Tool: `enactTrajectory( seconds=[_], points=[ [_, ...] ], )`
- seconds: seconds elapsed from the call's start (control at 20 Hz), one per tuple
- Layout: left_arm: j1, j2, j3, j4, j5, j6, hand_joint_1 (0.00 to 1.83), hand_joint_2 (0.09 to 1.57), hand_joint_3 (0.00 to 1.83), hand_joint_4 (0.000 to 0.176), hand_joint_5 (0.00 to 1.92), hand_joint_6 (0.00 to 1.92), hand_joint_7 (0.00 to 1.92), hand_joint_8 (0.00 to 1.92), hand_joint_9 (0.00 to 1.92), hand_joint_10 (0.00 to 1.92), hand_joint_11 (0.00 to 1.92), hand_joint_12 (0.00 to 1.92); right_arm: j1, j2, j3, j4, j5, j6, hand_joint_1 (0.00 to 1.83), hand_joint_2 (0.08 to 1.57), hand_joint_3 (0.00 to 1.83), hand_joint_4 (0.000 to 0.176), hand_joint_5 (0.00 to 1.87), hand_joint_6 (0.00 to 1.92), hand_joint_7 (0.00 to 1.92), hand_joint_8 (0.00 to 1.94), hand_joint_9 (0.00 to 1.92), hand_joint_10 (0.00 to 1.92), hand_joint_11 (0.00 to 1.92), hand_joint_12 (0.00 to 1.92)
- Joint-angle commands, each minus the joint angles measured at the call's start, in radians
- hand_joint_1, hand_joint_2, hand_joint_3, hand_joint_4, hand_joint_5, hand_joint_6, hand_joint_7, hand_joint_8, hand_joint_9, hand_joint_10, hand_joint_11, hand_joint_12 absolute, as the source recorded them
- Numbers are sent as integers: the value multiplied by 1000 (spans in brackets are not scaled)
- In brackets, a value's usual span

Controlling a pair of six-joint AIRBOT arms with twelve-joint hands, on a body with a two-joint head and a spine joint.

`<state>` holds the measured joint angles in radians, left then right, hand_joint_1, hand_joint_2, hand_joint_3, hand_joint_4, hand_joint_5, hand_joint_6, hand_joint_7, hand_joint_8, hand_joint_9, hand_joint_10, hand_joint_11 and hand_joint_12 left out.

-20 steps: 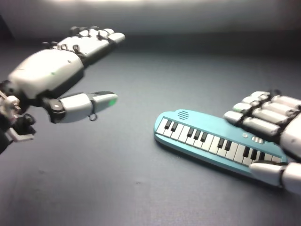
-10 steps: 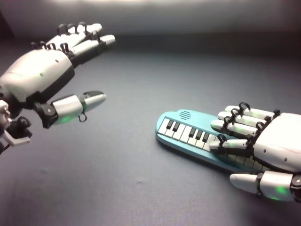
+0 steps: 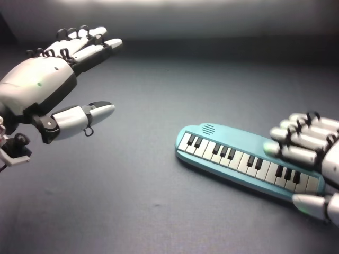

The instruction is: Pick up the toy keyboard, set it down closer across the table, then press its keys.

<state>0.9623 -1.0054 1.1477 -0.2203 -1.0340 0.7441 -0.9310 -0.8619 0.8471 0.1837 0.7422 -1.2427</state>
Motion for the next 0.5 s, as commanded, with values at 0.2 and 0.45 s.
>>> enactTrajectory(
  seconds=[0.2,0.45],
  points=[
    [-1,8,-2,-14,-136,0,846,1307,0,0,177,1,0,0,0,0,0,0,-55,-11,10,35,102,-1,0,1367,0,7,548,34,18,0,0,0,0,0],
    [5,8,-5,-17,-145,0,848,1303,0,0,179,1,0,0,0,0,0,0,-47,21,-4,35,195,22,23,1428,16,77,3,0,0,0,0,0,0,0]
  ],
)
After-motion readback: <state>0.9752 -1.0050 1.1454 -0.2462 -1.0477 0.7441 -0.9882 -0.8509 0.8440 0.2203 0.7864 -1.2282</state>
